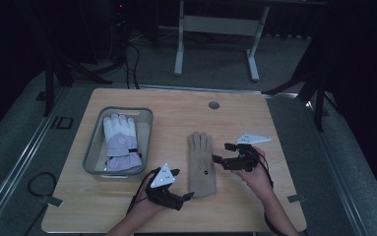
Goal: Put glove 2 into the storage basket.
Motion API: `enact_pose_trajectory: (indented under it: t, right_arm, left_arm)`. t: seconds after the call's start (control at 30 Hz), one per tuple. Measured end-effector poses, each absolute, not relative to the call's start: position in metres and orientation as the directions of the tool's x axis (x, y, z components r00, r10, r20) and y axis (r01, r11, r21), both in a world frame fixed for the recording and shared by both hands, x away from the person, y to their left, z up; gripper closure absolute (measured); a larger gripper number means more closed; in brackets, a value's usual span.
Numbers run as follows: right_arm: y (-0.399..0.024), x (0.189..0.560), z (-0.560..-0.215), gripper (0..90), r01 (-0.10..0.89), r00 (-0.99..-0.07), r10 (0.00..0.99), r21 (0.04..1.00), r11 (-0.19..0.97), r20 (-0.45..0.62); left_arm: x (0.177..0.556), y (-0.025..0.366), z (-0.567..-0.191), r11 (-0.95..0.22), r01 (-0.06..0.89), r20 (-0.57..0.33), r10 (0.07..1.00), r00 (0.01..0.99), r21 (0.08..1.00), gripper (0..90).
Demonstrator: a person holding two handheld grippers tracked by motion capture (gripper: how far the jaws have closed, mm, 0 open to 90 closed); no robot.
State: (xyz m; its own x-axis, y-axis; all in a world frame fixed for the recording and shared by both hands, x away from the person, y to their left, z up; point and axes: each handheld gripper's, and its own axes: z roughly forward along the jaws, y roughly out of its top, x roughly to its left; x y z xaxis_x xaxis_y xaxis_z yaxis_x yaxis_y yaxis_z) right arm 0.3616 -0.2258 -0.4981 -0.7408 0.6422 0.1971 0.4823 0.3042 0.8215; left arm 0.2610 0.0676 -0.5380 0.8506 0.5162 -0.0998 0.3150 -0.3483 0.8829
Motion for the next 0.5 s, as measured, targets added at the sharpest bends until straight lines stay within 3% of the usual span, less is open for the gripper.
enact_pose_trajectory:
  t: [0.33, 0.5]
  right_arm:
    - [-0.217, 0.397, -0.506, 22.9, 0.513, -0.712, 0.674, 0.802, 0.306, 0.198]
    - [-0.205, 0.411, -0.512, 22.9, 0.547, -0.703, 0.672, 0.781, 0.301, 0.233]
  left_arm:
    - [0.267, 0.047, -0.539, -0.430, 0.283, -0.089, 0.418, 0.904, 0.857, 20.8]
    - [0.274, 0.037, -0.539, -0.484, 0.265, -0.068, 0.386, 0.920, 0.834, 21.6]
